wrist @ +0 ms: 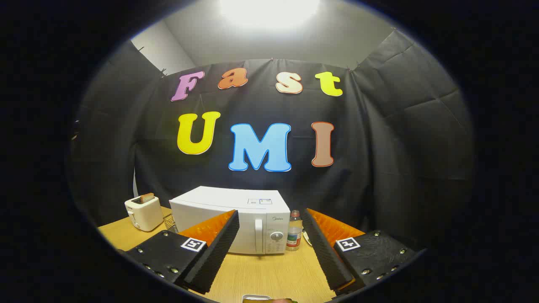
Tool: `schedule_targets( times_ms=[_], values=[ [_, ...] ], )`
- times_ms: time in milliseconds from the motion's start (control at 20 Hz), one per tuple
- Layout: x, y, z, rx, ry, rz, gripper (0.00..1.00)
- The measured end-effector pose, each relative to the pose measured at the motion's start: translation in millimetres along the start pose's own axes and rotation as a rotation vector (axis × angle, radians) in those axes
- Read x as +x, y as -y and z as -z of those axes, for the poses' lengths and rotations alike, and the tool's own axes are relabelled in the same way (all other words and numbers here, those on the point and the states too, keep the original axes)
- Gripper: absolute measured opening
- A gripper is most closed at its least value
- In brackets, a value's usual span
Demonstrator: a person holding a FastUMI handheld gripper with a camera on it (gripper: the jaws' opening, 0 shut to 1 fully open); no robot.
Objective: Open the microwave, put the food inside, and close the microwave door.
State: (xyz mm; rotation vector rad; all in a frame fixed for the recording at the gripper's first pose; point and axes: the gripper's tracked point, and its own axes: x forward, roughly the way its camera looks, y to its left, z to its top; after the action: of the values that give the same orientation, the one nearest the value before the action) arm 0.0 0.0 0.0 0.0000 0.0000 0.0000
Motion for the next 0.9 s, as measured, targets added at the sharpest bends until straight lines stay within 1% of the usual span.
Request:
schedule_targets(
  times_ms=[400,900],
  values=[
    [2.5,-1.6,-5.1,0.008,0.009,-0.009,0.97],
    [-2.8,-0.3,2.5,0.018,0.005,-0.011,0.97]
  ],
)
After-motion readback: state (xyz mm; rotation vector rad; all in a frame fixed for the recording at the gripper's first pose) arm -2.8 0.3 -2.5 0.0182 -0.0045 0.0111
